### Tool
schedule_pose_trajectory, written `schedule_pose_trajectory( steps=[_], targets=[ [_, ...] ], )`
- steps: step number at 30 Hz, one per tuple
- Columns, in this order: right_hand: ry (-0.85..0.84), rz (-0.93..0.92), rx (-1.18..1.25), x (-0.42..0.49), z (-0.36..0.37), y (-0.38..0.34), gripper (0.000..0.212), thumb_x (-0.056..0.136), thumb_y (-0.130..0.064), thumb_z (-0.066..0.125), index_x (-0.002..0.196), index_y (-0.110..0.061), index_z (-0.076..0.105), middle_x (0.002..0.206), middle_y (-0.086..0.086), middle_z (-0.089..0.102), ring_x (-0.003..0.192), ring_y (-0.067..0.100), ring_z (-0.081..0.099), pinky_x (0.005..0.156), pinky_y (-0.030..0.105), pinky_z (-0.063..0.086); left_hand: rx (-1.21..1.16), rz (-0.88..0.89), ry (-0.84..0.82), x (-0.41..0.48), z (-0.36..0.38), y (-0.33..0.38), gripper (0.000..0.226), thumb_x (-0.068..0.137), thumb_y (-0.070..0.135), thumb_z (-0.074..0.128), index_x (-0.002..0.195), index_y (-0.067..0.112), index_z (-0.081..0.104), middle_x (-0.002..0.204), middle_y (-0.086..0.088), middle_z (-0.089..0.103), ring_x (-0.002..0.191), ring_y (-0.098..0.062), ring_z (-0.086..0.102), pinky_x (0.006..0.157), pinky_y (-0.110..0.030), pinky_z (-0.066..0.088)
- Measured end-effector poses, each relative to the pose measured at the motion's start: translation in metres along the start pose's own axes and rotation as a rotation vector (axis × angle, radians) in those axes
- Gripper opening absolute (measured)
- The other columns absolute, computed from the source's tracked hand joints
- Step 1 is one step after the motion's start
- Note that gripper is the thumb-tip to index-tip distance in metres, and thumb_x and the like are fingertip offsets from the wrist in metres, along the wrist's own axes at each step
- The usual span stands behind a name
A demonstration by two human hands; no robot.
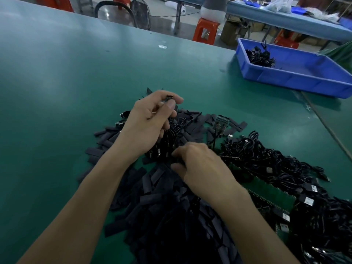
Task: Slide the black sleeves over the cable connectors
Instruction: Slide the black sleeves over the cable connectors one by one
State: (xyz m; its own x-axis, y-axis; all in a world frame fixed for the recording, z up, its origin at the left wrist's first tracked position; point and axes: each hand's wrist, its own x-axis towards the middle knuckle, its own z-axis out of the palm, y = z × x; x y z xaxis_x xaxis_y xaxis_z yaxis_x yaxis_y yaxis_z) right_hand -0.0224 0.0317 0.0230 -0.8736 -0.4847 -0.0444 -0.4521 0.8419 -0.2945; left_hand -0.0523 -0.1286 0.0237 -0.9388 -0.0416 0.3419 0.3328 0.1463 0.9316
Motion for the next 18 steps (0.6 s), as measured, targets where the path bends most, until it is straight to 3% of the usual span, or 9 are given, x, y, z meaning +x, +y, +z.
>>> schedule_pose_trajectory(
  steps=[3, 6, 9, 11, 14, 18],
  targets=[
    [-0.120, 0.024, -0.034, 0.000, 0.013, 0.004, 0.035, 0.097, -0.044, 0.060, 0.118, -0.016, 0.064, 0.114, 0.002, 0.058, 0.112, 0.024, 0.052, 0.090, 0.037, 0.046, 0.072, -0.054, -0.019, 0.000, 0.002, -0.005, 0.024, 0.104, 0.022, 0.048, 0.112, 0.035, 0.068, 0.066, 0.025, 0.059, 0.050, -0.004, 0.051, 0.051, -0.019, 0.047],
    [-0.127, 0.058, 0.048, -0.002, 0.022, 0.006, 0.033, 0.094, -0.041, 0.066, 0.119, -0.021, 0.061, 0.109, -0.002, 0.059, 0.106, 0.021, 0.054, 0.086, 0.035, 0.044, 0.133, -0.154, -0.017, 0.000, 0.004, -0.009, 0.029, 0.106, 0.027, 0.047, 0.128, 0.020, 0.064, 0.068, 0.033, 0.061, 0.049, -0.002, 0.054, 0.057, -0.017, 0.047],
    [-0.121, 0.127, 0.232, -0.003, 0.026, 0.010, 0.021, 0.092, -0.029, 0.071, 0.110, -0.022, 0.065, 0.088, -0.009, 0.059, 0.086, 0.017, 0.058, 0.075, 0.034, 0.048, 0.137, -0.185, -0.032, -0.002, 0.003, -0.009, 0.035, 0.101, 0.046, 0.042, 0.120, 0.030, 0.067, 0.068, 0.024, 0.062, 0.052, -0.002, 0.057, 0.062, -0.026, 0.050],
    [-0.131, 0.129, 0.229, -0.003, 0.028, 0.013, 0.018, 0.090, -0.033, 0.072, 0.104, -0.023, 0.065, 0.087, -0.011, 0.052, 0.084, 0.013, 0.051, 0.072, 0.029, 0.042, 0.117, -0.174, -0.058, -0.002, 0.003, -0.008, 0.028, 0.106, 0.038, 0.040, 0.107, 0.038, 0.068, 0.067, 0.023, 0.060, 0.055, -0.001, 0.056, 0.060, -0.022, 0.048],
    [-0.157, 0.117, 0.183, -0.003, 0.030, 0.016, 0.023, 0.089, -0.040, 0.072, 0.089, -0.027, 0.053, 0.096, -0.009, 0.044, 0.090, 0.014, 0.043, 0.073, 0.030, 0.035, 0.034, -0.195, -0.059, -0.002, 0.004, -0.009, 0.032, 0.109, 0.024, 0.039, 0.095, 0.029, 0.067, 0.078, 0.007, 0.071, 0.060, -0.001, 0.055, 0.053, -0.016, 0.046],
    [-0.182, 0.117, 0.242, -0.002, 0.031, 0.018, 0.032, 0.088, -0.037, 0.074, 0.075, -0.029, 0.046, 0.089, -0.011, 0.047, 0.084, 0.014, 0.048, 0.071, 0.030, 0.041, 0.012, -0.203, -0.091, -0.004, 0.003, -0.007, 0.030, 0.110, 0.024, 0.037, 0.095, 0.025, 0.063, 0.078, 0.007, 0.073, 0.062, -0.002, 0.054, 0.051, -0.017, 0.045]
  ],
)
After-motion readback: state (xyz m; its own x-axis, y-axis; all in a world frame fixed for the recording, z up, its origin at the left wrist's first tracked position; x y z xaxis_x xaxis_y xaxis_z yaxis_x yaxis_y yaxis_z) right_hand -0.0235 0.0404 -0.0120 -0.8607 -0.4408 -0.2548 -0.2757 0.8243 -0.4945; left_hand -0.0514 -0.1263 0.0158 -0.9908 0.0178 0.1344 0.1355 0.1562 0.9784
